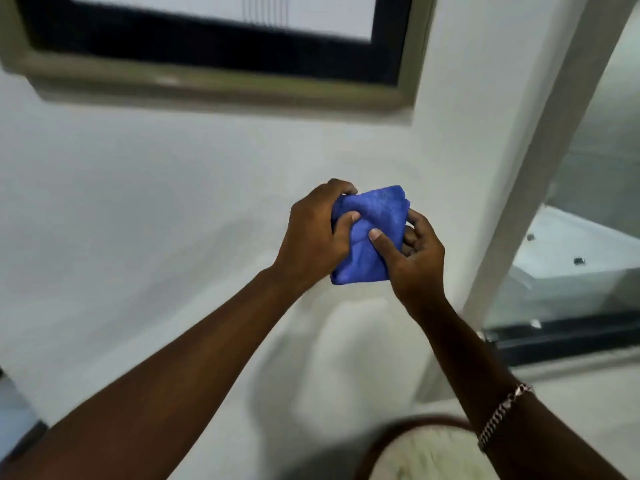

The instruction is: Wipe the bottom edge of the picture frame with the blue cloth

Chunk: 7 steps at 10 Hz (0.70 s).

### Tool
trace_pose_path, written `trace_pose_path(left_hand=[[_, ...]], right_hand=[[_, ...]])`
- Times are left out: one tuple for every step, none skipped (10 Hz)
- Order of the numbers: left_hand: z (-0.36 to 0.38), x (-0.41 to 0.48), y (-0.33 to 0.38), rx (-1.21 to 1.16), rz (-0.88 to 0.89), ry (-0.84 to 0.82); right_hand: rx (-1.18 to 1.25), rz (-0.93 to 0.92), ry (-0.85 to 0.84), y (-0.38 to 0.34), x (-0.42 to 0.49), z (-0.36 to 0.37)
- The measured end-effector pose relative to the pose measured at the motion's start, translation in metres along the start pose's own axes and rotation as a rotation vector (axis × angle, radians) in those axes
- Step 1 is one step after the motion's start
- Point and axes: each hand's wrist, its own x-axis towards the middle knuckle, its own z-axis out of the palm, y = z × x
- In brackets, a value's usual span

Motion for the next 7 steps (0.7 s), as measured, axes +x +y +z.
trace_pose_path(left_hand=[[0.051, -0.049, -0.023, -0.070, -0.219, -0.055], [0.126, -0.141, -0.063, -0.182, -0.668, -0.150], [0.174, -0.209, -0.085, -0.260, -0.993, -0.212], [0.225, -0.302, -0.111, -0.293, -1.259, -0.270], [0.248, -0.357, -0.127, -0.306, -1.311, -0.340], [0.265, -0.411, -0.154, -0.325, -1.356, -0.437], [0.273, -0.434, -0.170, -0.299, -1.430, -0.514]], right_hand=[[-0.155, 0.125, 0.005, 0.057, -0.032, -0.031], [-0.285, 0.364, -0.006, 0.148, -0.092, -0.076], [-0.380, 0.539, 0.001, 0.209, -0.136, -0.102], [-0.555, 0.746, -0.057, 0.290, -0.199, -0.130], [-0.617, 0.863, -0.136, 0.337, -0.237, -0.141], [-0.668, 1.002, -0.274, 0.391, -0.270, -0.151], [-0.696, 1.056, -0.338, 0.417, -0.284, -0.155]])
